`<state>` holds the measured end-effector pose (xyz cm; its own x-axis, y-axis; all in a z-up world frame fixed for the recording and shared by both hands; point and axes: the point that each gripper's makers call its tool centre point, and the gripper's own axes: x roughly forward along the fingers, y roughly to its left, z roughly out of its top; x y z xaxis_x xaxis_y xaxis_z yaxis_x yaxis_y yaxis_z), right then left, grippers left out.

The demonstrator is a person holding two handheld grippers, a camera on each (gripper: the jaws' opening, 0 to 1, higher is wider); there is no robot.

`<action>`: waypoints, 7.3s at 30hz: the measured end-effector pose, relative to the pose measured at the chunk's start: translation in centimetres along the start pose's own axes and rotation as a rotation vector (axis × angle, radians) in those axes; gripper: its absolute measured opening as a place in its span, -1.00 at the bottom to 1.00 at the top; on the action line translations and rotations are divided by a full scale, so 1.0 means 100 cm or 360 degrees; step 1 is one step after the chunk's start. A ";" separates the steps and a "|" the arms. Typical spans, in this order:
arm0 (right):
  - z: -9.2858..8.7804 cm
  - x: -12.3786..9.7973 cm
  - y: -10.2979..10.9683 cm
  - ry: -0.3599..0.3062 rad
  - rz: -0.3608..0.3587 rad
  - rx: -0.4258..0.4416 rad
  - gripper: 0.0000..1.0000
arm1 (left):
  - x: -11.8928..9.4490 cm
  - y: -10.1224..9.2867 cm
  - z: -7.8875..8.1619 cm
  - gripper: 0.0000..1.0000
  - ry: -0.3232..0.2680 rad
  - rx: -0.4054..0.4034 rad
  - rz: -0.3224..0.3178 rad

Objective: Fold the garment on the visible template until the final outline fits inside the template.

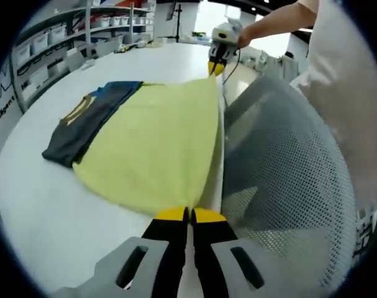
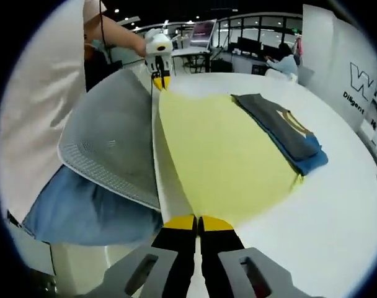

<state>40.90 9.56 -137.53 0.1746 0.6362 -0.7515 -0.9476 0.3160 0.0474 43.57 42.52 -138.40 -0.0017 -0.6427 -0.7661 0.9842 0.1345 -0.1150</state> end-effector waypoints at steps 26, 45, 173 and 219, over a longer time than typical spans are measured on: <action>0.092 -0.031 -0.175 -0.0134 0.0026 0.0092 -1.00 | -0.055 0.180 0.094 -0.99 -0.0095 -0.0171 0.0213; 0.099 0.020 -0.320 -0.0131 -0.0095 0.0250 -1.00 | -0.018 0.310 0.092 -0.98 -0.0053 -0.0489 0.0289; 0.008 0.025 -0.171 -0.0444 -0.0564 0.0789 -0.61 | 0.013 0.177 0.035 -0.99 -0.0393 -0.0522 0.0518; -0.008 0.075 -0.153 -0.0533 -0.0586 0.0734 -1.00 | 0.063 0.162 0.012 -0.96 -0.0383 -0.0855 0.0496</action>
<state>56.44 8.93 -144.41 0.6082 0.5899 -0.5312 -0.6123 0.7745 0.1590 59.73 39.73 -144.31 0.3696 -0.6551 -0.6589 0.7072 0.6583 -0.2578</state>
